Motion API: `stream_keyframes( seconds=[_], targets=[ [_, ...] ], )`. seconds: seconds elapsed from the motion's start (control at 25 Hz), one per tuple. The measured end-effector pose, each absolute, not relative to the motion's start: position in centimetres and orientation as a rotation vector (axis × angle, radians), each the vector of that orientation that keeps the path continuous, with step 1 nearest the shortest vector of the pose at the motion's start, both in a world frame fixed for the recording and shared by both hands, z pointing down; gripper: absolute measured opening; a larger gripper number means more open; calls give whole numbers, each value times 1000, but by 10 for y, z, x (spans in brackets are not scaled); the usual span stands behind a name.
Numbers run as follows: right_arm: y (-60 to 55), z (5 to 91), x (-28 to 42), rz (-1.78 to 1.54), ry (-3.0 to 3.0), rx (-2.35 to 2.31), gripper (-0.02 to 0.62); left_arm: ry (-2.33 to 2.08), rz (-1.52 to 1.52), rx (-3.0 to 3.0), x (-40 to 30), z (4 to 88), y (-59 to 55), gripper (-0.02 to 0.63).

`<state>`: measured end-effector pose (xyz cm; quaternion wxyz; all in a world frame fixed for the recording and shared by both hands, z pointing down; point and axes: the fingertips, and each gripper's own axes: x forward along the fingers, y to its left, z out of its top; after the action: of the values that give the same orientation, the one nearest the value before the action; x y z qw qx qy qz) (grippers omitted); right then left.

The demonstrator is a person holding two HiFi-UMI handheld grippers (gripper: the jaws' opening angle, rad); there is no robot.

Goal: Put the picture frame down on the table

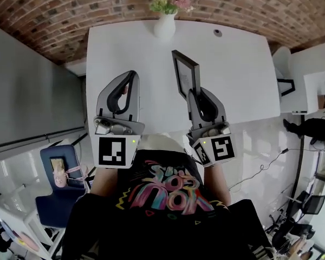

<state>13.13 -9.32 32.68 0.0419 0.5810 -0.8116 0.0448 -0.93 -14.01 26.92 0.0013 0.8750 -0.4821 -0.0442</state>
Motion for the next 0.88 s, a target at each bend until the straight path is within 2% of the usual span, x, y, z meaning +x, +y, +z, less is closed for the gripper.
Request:
stream_keyframes(
  seconds=[0.32, 0.88],
  targets=[
    [-146, 324, 164, 150, -2602, 1579, 91, -1681, -117, 2658, 23, 263, -174, 25],
    [-181, 322, 135, 154, -2657, 1500, 91, -1720, -133, 2644, 6, 255, -196, 25]
  ],
)
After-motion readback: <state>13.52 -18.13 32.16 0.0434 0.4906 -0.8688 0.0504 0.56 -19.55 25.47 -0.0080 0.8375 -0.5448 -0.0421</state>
